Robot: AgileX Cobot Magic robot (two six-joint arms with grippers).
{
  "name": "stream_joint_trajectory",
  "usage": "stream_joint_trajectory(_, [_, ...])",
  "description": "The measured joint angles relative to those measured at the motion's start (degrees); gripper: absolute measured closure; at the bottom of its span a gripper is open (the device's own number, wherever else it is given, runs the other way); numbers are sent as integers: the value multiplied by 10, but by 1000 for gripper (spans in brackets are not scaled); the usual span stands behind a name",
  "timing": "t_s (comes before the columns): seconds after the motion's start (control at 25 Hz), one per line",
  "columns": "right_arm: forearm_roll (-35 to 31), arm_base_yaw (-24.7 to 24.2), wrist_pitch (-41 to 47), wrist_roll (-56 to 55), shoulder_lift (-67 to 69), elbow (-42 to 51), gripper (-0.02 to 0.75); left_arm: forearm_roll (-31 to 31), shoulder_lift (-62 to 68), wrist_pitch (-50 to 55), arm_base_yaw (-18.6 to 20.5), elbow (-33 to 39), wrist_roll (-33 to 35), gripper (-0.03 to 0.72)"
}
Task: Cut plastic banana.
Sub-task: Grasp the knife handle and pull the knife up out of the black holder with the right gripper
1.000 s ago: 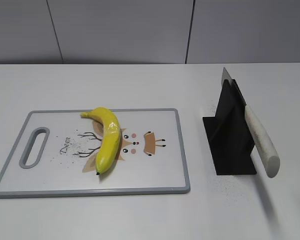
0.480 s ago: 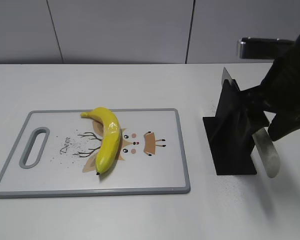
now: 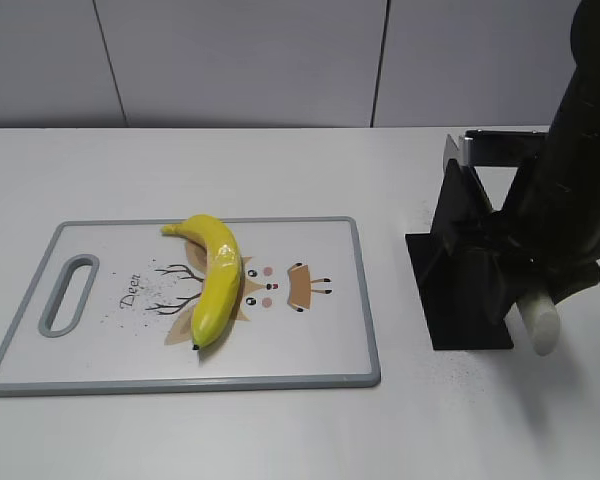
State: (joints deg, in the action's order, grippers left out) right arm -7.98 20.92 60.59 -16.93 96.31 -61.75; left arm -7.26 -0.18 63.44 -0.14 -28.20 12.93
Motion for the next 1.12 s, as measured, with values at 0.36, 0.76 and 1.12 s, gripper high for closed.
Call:
stream_joint_trajectory(0.36, [-9, 0, 11, -4, -3, 0, 575, 0, 0, 0, 0, 0, 0, 243])
stream_joint_trajectory(0.76, [27, 1, 6, -19, -125, 0, 575, 0, 0, 0, 0, 0, 0, 225])
stream_joint_trajectory(1.12, [40, 1, 4, 78, -196, -38, 575, -25, 36, -39, 0, -27, 5, 75])
